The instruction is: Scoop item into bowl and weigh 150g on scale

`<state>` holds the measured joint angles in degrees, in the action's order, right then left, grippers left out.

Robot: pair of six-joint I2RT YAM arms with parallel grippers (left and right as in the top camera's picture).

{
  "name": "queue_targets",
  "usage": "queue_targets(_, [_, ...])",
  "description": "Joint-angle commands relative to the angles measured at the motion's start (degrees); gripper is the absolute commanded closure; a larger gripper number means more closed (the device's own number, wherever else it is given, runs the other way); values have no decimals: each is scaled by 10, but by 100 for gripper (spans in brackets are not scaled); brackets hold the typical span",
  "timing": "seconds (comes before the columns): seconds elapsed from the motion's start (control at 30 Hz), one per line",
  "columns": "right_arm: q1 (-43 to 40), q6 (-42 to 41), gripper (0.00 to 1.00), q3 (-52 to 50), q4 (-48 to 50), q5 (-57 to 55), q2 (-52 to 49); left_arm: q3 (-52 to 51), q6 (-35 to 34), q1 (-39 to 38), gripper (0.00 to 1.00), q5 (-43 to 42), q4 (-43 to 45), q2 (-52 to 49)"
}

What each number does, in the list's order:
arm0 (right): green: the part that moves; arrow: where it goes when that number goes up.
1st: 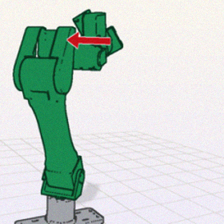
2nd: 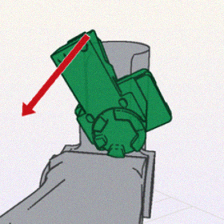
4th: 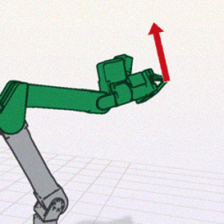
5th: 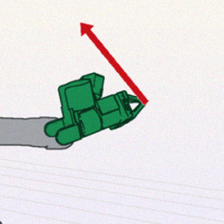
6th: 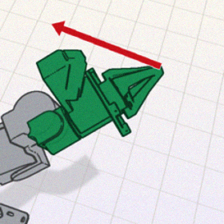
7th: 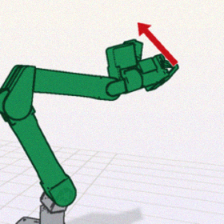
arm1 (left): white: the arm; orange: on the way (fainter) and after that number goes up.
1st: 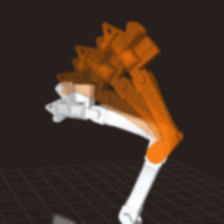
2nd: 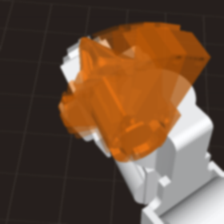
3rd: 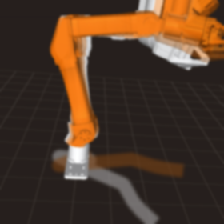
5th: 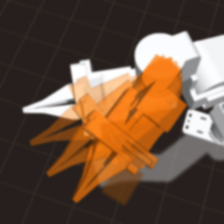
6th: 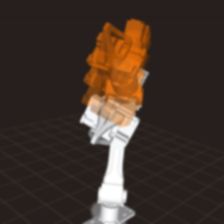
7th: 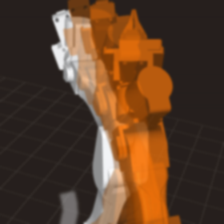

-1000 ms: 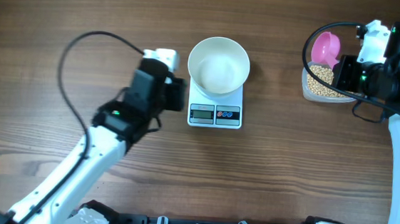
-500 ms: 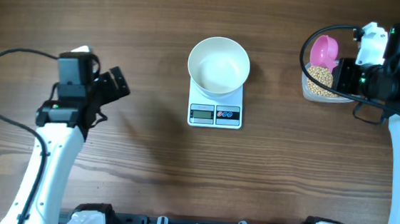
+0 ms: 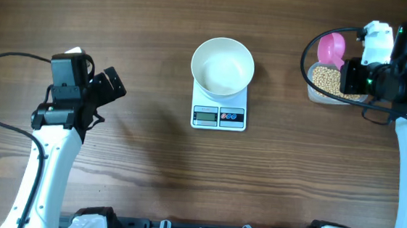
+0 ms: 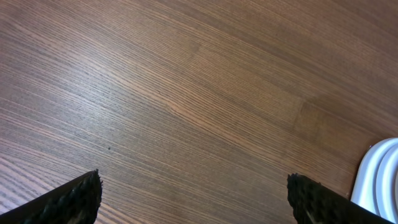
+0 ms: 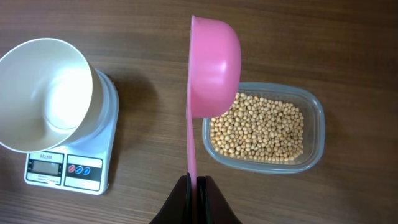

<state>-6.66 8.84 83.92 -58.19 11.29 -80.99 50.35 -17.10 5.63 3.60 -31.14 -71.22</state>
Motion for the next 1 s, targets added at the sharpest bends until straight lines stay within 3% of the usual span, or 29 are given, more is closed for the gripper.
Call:
queue_targets(0.0, [-2, -9, 96, -2, 3, -10, 7, -1, 1, 3, 0, 4, 0, 7])
queue_targets(0.6, [-39, -49, 96, -2, 7, -8, 7, -1, 1, 3, 0, 4, 0, 7])
queue_targets(0.97, [-39, -42, 96, -2, 67, -9, 7, -1, 1, 3, 0, 4, 0, 7])
